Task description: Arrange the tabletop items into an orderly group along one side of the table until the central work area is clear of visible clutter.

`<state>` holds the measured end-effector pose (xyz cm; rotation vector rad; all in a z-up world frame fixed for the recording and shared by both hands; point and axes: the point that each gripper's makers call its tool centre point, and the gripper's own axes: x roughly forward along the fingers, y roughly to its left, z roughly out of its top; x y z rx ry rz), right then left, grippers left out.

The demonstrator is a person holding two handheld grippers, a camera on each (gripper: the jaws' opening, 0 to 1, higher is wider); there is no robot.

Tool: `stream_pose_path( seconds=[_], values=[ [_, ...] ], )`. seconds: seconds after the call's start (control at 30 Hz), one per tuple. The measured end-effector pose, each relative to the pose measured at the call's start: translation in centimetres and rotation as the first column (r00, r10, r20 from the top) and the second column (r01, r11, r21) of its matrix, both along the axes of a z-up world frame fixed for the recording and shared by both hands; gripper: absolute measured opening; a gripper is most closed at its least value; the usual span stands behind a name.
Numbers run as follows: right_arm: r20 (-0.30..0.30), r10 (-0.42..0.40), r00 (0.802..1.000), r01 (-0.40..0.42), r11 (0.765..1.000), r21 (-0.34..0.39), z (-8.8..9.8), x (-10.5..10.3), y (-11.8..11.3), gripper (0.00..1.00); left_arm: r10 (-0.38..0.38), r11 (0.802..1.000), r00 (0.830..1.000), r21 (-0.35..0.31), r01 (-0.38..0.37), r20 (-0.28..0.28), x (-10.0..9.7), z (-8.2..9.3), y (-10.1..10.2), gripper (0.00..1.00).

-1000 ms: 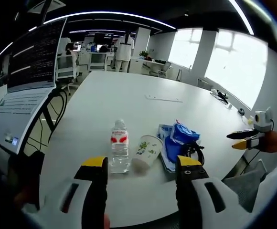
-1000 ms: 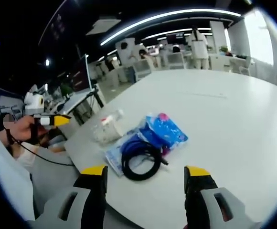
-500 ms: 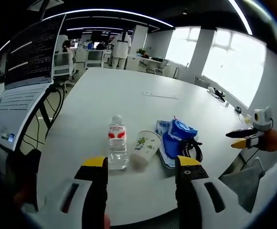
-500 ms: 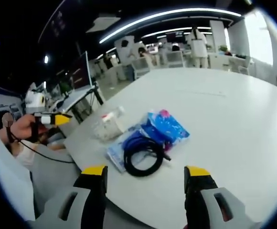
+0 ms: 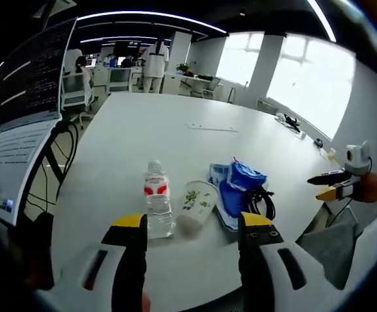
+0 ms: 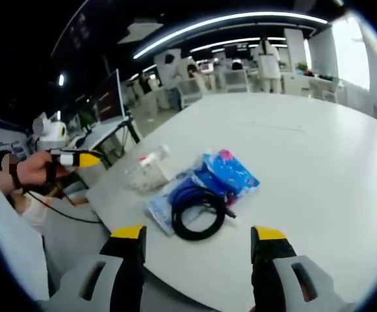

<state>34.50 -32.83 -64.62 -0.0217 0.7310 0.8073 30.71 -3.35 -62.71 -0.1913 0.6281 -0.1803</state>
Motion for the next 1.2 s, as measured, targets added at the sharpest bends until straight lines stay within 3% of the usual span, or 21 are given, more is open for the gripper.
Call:
stream_pose_path(
  seconds=[0.53,0.93,1.07,1.13,1.2],
  values=[
    [0.008,-0.003,1.000,0.003,1.000,-0.018,-0.1,0.9,0.3,0.66,-0.037,0.999,0.999,0.016,0.037,-0.038,1.3,-1.3,1.1,0.53],
    [-0.016,-0.040,0.999,0.040,0.999,-0.023,-1.0,0.0,-1.1,0.66,-0.009,1.000,0.997,0.017,0.011,-0.077,3.9,-1.8,1.6,0.47],
    [-0.021,-0.038,0.999,0.038,0.999,-0.016,-1.1,0.1,-1.0,0.66,0.017,1.000,0.995,-0.017,-0.019,-0.096,4.8,-2.3,1.3,0.47],
    [-0.020,-0.036,0.999,0.036,0.999,-0.013,-1.0,0.1,-0.9,0.66,0.032,0.999,0.992,-0.014,-0.034,-0.118,5.3,-2.6,1.4,0.46],
    [-0.020,-0.036,0.999,0.036,0.999,-0.010,-0.9,0.2,-0.9,0.66,0.066,0.998,0.981,0.000,-0.067,-0.183,5.3,-3.3,1.9,0.44]
  ],
)
